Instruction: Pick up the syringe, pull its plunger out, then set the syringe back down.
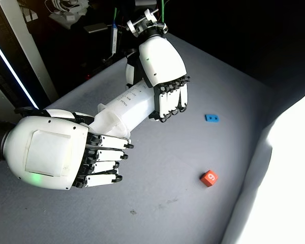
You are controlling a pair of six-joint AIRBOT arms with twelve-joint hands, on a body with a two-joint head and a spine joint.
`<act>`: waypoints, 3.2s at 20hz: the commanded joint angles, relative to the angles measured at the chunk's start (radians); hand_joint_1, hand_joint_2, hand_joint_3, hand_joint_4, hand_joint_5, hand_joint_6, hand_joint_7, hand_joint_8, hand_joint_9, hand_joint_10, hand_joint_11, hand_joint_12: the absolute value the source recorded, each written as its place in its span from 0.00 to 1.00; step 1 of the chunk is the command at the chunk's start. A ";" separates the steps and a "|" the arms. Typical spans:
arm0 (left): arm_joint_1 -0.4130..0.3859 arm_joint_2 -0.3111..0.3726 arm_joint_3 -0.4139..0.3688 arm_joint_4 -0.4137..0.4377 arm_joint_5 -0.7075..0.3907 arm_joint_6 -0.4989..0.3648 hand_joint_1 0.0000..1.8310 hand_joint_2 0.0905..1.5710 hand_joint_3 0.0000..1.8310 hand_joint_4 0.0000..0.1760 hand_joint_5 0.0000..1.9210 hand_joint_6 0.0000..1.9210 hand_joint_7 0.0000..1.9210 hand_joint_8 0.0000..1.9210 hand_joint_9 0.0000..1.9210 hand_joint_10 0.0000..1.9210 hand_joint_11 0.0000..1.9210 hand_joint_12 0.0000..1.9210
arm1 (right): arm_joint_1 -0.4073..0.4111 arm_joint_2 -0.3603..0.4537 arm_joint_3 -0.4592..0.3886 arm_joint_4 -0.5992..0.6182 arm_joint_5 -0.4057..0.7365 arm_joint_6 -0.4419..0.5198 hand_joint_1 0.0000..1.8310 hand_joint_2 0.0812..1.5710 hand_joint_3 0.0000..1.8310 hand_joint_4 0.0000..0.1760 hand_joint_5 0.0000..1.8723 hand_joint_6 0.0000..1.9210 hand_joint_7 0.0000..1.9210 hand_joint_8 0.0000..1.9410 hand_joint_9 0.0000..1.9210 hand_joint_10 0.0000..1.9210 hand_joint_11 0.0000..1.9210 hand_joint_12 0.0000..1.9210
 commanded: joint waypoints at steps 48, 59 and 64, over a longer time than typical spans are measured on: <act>-0.017 0.015 0.002 0.047 -0.026 0.009 0.65 0.74 0.00 0.07 0.43 0.62 0.45 0.64 0.39 0.51 0.26 0.75 | -0.089 0.295 -0.079 -0.027 0.158 -0.029 0.74 0.73 0.00 0.00 0.46 0.56 0.49 0.62 0.38 0.68 0.23 0.53; -0.022 0.015 0.001 0.047 -0.028 0.014 0.66 0.74 0.00 0.00 0.42 0.59 0.47 0.67 0.34 0.64 0.26 0.85 | -0.093 0.307 -0.084 -0.032 0.157 -0.030 0.74 0.72 0.00 0.00 0.48 0.54 0.50 0.60 0.39 0.67 0.24 0.52; -0.025 0.015 0.003 0.047 -0.031 0.014 0.67 0.73 0.00 0.00 0.44 0.55 0.48 0.66 0.36 0.67 0.27 0.84 | -0.097 0.302 -0.083 -0.034 0.167 -0.030 0.74 0.72 0.00 0.00 0.48 0.54 0.49 0.60 0.39 0.67 0.24 0.52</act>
